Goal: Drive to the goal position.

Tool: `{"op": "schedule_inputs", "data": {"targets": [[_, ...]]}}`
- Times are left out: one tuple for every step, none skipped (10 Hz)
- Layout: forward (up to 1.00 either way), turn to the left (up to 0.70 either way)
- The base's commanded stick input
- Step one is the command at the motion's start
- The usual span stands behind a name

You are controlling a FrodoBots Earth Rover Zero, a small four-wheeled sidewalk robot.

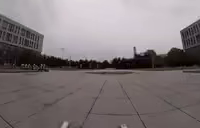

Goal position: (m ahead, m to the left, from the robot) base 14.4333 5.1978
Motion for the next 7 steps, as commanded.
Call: {"op": "schedule_inputs", "data": {"targets": [[0.70, 0.00], [0.70, 0.00], [0.70, 0.00], [0.70, 0.00], [0.70, 0.00], [0.70, 0.00], [0.70, 0.00]]}}
